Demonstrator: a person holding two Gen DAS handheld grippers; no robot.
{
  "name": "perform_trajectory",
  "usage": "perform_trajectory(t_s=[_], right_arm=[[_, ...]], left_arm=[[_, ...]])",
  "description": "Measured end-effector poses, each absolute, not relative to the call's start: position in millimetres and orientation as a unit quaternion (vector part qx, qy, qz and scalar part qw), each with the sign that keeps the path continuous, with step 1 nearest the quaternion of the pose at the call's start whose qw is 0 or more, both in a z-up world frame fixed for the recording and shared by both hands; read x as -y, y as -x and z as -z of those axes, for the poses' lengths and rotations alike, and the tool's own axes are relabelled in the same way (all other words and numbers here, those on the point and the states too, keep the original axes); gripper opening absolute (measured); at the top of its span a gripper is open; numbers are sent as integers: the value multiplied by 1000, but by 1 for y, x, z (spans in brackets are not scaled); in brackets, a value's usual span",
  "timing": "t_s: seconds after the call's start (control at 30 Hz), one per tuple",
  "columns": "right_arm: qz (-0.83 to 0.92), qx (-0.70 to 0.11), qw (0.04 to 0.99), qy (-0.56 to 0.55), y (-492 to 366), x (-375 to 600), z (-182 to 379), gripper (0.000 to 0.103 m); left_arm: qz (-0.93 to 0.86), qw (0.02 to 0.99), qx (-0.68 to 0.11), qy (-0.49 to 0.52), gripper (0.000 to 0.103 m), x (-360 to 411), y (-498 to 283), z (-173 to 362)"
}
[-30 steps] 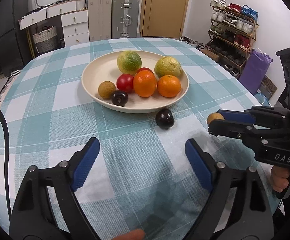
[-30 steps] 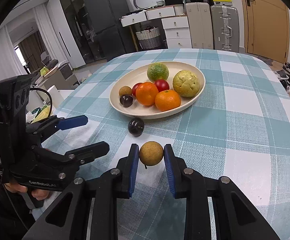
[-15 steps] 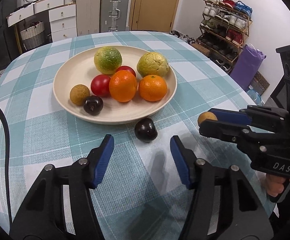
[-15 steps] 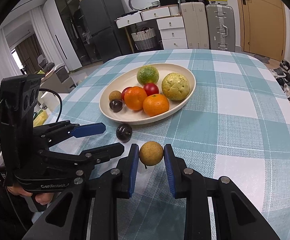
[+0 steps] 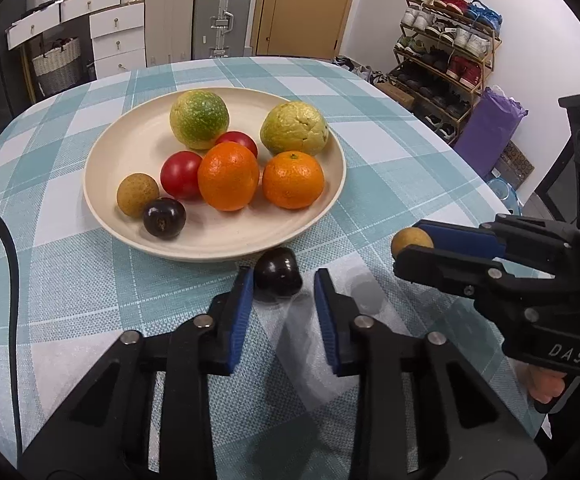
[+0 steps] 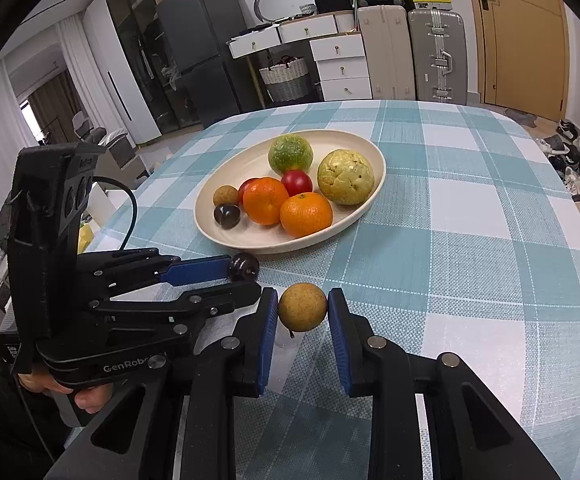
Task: Organize fruits
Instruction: 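Carry the plum and brown fruit onto the plate and open both grippers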
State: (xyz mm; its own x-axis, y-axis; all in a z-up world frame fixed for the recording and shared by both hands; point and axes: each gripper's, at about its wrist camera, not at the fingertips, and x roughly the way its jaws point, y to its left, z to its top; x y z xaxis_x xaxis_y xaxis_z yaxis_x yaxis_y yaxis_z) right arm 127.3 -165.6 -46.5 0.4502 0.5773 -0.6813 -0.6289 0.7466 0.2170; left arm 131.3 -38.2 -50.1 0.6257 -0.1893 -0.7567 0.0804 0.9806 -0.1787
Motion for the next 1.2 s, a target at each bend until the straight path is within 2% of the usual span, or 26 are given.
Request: perform_trajectory(t_s=[0.53, 1.2], right_arm=[[-351, -383, 854, 38, -127, 166, 44, 27], [-353, -366, 860, 42, -134, 151, 31, 27]], left_arm=[[86, 905, -413, 64, 22, 36, -118, 44], [56, 933, -351, 62, 22, 2, -81, 4]])
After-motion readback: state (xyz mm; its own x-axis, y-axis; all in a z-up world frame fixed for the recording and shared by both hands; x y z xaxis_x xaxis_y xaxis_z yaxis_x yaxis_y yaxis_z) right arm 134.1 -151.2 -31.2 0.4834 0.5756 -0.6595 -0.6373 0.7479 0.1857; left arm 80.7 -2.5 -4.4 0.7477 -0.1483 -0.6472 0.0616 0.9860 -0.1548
